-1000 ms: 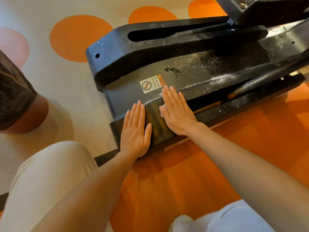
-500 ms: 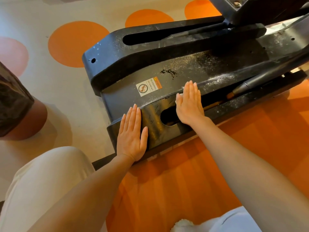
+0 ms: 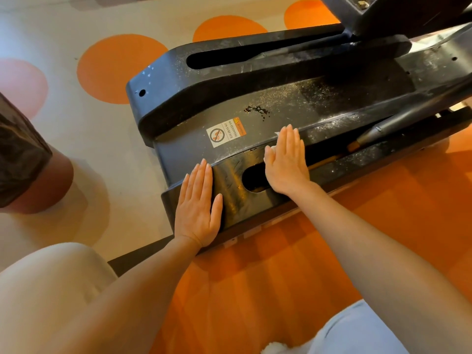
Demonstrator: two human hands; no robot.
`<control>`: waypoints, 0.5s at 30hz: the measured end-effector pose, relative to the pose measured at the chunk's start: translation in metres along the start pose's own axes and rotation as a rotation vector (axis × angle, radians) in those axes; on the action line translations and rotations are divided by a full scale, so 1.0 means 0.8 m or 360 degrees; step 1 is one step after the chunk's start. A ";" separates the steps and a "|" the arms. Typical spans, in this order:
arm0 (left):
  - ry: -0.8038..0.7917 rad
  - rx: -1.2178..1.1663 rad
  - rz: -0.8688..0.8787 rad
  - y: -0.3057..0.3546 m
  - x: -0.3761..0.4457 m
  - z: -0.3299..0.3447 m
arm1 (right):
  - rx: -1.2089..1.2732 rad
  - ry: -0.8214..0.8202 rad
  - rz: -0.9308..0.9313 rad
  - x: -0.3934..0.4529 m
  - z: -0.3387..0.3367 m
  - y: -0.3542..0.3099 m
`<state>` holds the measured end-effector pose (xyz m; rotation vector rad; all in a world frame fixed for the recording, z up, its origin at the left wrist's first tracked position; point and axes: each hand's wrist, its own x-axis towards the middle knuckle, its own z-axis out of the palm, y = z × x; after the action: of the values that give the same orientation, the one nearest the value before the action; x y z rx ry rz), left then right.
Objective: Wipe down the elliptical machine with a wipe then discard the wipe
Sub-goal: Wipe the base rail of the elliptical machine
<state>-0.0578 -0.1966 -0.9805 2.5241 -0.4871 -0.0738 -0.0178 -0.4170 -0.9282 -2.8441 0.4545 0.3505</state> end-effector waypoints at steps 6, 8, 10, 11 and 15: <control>0.0020 -0.0024 0.0008 0.000 0.001 0.001 | 0.0105 0.0092 0.0344 0.036 -0.018 0.034; 0.0019 -0.0032 0.0014 0.000 0.001 0.001 | 0.0105 0.0106 0.0353 0.034 -0.015 0.031; 0.0018 -0.0038 0.0013 -0.001 0.000 0.001 | 0.0092 0.0104 0.0259 0.026 -0.007 0.025; 0.0020 -0.0040 0.0011 -0.001 0.000 0.000 | 0.0084 0.0105 0.0202 0.024 -0.003 0.026; 0.0023 -0.0053 0.0009 0.000 0.000 0.001 | 0.0116 0.0179 0.0216 0.040 -0.012 0.051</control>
<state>-0.0576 -0.1971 -0.9815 2.4889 -0.4831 -0.0608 0.0006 -0.4658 -0.9360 -2.7789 0.6709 0.1941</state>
